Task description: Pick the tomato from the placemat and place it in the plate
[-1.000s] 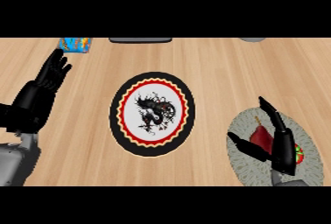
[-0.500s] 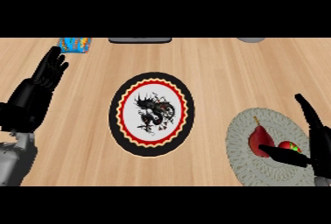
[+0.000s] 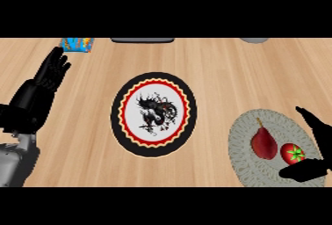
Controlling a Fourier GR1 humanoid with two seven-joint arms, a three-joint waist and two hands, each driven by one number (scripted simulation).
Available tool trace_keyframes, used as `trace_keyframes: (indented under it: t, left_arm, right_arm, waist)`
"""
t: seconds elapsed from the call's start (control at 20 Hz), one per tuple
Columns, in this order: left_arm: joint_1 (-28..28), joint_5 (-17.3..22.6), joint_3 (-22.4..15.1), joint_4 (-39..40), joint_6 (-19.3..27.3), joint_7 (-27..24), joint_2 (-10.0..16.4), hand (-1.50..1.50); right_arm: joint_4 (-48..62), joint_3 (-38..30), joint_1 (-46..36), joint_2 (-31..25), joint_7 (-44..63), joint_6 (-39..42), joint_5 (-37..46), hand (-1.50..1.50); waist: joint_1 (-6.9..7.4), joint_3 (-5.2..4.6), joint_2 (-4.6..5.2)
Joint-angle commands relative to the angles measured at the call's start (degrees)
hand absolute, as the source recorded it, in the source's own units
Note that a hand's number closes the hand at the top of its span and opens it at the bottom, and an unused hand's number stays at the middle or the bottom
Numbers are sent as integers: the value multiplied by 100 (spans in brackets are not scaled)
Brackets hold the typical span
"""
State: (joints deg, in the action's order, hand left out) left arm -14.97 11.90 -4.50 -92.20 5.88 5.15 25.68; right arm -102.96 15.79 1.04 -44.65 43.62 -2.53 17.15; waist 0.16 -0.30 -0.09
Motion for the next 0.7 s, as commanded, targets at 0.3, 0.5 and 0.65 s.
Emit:
trace_keyframes:
  t: [0.3,0.5,0.65]
  left_arm:
    - [31,-189,249,274,-340,-237,-224,0]
    - [178,-431,-19,-111,-87,-66,-504,0]
    - [86,-283,244,-191,-321,146,-299,0]
  right_arm:
    - [-234,61,-646,449,1747,1329,136,-150]
    - [107,194,-578,516,1862,1400,480,-150]
    - [629,68,-644,633,1722,1567,487,-150]
  waist:
    - [-19,27,7]
    - [-7,28,1]
    - [6,30,3]
